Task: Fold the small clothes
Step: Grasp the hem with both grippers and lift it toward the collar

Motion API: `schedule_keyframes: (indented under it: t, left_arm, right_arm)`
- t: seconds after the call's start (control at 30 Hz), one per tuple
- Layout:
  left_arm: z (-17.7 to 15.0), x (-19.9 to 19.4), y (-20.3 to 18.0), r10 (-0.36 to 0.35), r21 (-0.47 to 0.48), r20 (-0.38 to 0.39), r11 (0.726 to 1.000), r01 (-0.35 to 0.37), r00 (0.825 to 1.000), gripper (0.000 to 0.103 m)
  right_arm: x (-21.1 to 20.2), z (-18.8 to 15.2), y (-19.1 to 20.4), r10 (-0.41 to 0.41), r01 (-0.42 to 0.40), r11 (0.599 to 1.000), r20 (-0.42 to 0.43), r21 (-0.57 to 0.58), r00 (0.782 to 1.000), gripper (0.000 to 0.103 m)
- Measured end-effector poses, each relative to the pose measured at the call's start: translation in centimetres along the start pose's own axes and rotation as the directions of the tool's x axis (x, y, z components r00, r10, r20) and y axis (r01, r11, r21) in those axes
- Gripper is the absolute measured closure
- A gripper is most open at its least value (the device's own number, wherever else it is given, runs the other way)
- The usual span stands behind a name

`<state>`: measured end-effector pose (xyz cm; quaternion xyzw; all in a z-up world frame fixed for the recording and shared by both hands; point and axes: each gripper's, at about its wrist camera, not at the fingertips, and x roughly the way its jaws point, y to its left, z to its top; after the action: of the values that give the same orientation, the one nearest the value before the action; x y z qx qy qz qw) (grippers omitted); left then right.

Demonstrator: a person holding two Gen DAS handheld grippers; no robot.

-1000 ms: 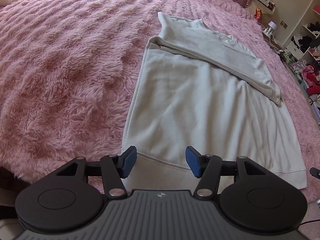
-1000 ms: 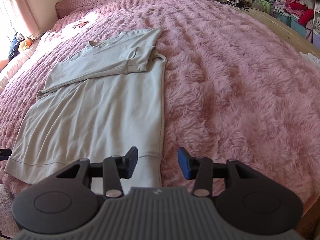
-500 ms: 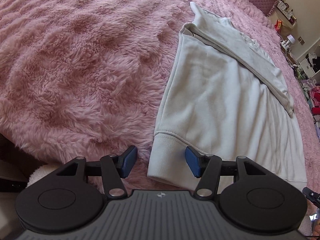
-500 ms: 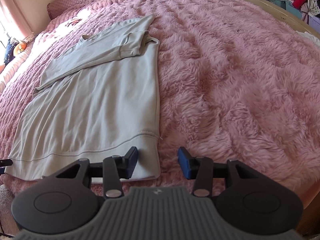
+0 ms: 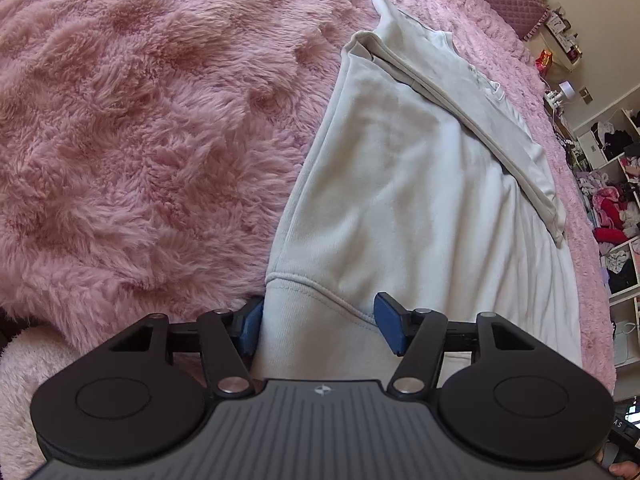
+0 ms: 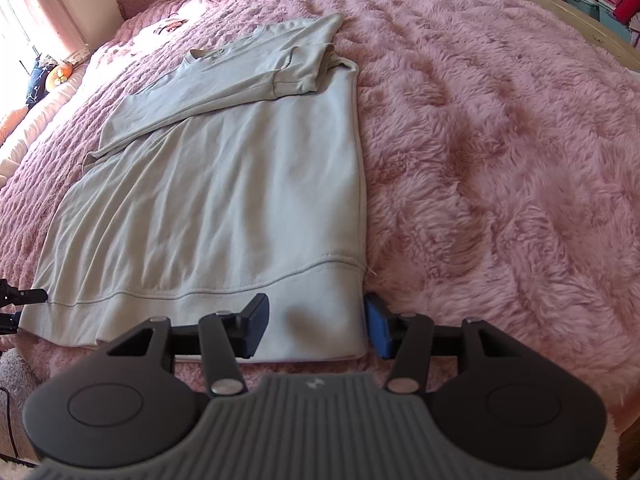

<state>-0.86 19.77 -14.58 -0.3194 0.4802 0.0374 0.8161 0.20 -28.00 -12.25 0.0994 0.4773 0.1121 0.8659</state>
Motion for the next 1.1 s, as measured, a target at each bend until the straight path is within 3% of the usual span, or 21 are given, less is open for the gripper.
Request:
schedule_keyframes:
  t: [0.13, 0.2, 0.23, 0.27, 0.3, 0.33, 0.47, 0.53, 0.63, 0.7, 0.77, 0.9, 1.1]
  left_arm:
    - [-0.1, 0.0, 1.3, -0.079, -0.039, -0.004, 0.996, 0.079, 0.997, 0.043]
    - [-0.3, -0.2, 1.5, -0.099, -0.027, 0.0, 0.995, 0.099, 0.995, 0.065]
    - [-0.4, -0.2, 1.6, -0.126, -0.028, -0.008, 0.992, 0.125, 0.992, 0.073]
    - [-0.4, -0.3, 1.7, -0.154, -0.035, -0.014, 0.988, 0.153, 0.988, 0.087]
    - [-0.4, -0.3, 1.8, -0.173, -0.039, -0.019, 0.984, 0.173, 0.985, 0.092]
    - [-0.4, -0.4, 1.8, -0.186, -0.038, -0.027, 0.982, 0.185, 0.982, 0.092]
    - [-0.3, 0.1, 1.8, -0.199, -0.044, -0.05, 0.98, 0.196, 0.979, 0.095]
    - [-0.1, 1.1, 2.7, -0.192, -0.108, -0.08, 0.977, 0.183, 0.978, 0.081]
    - [-0.2, 1.6, 3.7, -0.253, -0.189, -0.074, 0.953, 0.235, 0.965, 0.083]
    - [-0.1, 1.2, 3.4, -0.257, -0.169, -0.069, 0.955, 0.243, 0.964, 0.095]
    - [0.0, 0.8, 3.0, -0.263, -0.159, -0.065, 0.955, 0.25, 0.963, 0.098]
    - [0.8, -0.8, 2.3, -0.305, -0.118, -0.029, 0.947, 0.299, 0.952, 0.099]
    - [4.0, -3.9, -0.3, -0.392, -0.007, 0.092, 0.919, 0.395, 0.915, 0.099]
  right_arm:
    - [0.4, 0.1, -0.3, 0.046, -0.045, 0.998, -0.012, 0.042, 0.999, 0.053]
    - [0.4, 0.2, -0.3, 0.038, -0.037, 0.999, -0.016, 0.035, 0.999, 0.067]
    - [0.4, 0.1, -0.2, 0.026, -0.025, 0.999, -0.018, 0.03, 1.0, 0.081]
    - [0.4, 0.1, -0.2, 0.025, -0.024, 0.999, -0.019, 0.031, 1.0, 0.088]
    - [0.4, 0.2, -0.3, 0.037, -0.036, 0.999, -0.023, 0.039, 0.999, 0.091]
    - [0.3, 0.2, -0.3, 0.056, -0.054, 0.997, -0.026, 0.047, 0.998, 0.097]
    - [-0.1, 0.6, 0.1, 0.071, -0.07, 0.996, -0.012, 0.046, 0.997, 0.098]
    - [-0.1, 0.7, 0.1, 0.072, -0.071, 0.996, -0.013, 0.048, 0.997, 0.098]
    - [0.2, 0.7, -0.4, 0.073, -0.071, 0.995, -0.018, 0.073, 0.997, 0.098]
    - [0.1, 0.7, -0.6, 0.084, -0.083, 0.992, -0.013, 0.095, 0.996, 0.098]
    - [-0.2, 0.7, -0.8, 0.092, -0.091, 0.99, -0.002, 0.112, 0.996, 0.098]
    - [-1.3, 1.5, -1.1, 0.125, -0.13, 0.98, 0.044, 0.153, 0.991, 0.099]
    - [-3.3, 4.6, -1.1, 0.166, -0.193, 0.964, 0.154, 0.181, 0.974, 0.1]
